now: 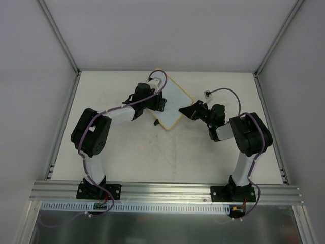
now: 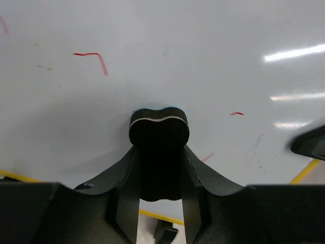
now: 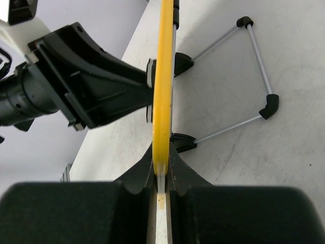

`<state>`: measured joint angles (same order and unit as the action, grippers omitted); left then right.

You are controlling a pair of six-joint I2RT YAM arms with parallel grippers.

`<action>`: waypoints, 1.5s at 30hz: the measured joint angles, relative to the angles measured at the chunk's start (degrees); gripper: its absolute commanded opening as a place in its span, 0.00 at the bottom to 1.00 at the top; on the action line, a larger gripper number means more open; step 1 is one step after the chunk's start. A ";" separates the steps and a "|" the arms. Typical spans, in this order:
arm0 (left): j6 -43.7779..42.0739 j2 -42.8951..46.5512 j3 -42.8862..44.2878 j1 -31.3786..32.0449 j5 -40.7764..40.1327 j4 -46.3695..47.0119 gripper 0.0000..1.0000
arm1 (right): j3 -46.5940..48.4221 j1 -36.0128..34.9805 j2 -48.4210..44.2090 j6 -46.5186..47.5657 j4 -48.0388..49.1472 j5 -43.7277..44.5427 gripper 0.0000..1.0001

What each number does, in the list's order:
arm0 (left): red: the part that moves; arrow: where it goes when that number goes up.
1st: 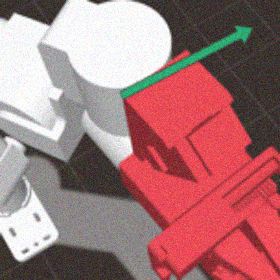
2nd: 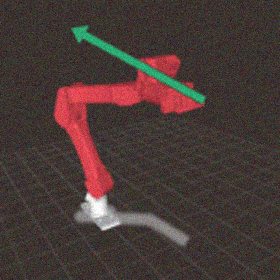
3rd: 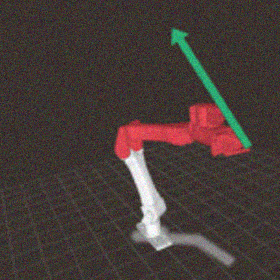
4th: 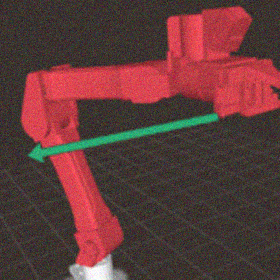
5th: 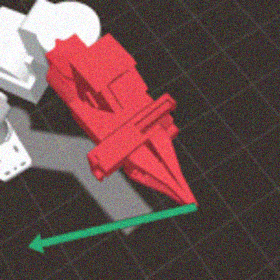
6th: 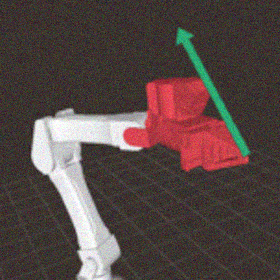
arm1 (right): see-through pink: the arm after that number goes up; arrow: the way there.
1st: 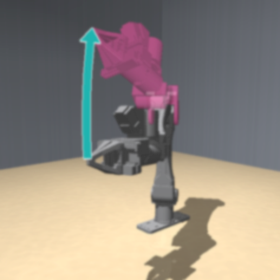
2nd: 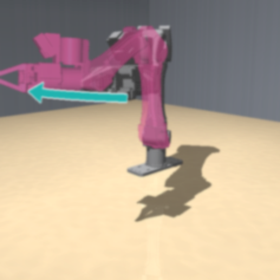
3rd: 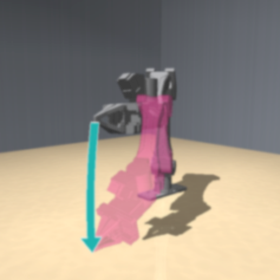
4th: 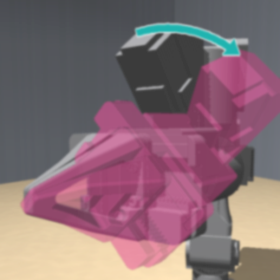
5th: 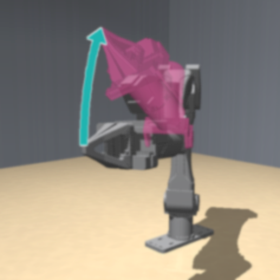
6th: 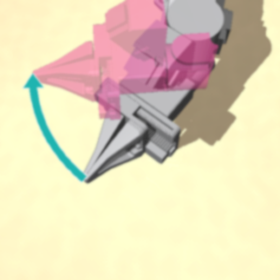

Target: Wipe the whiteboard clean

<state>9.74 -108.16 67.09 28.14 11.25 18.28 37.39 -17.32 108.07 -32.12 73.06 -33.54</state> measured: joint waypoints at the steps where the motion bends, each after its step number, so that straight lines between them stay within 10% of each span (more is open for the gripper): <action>1: 0.20 0.39 -0.44 0.94 -0.33 0.09 0.00 | 0.00 0.02 0.00 0.02 0.00 0.00 0.00; 28: 1.55 0.33 0.26 6.45 9.73 1.62 0.00 | 0.00 0.50 0.00 -0.07 -0.20 -0.22 0.00; 45: 1.11 -0.46 1.55 -0.52 12.48 -4.68 0.00 | 0.00 0.22 0.00 -0.04 -0.09 -0.13 0.00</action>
<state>10.85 -108.62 68.64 27.62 23.73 13.61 37.39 -17.10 108.07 -32.16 72.97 -33.67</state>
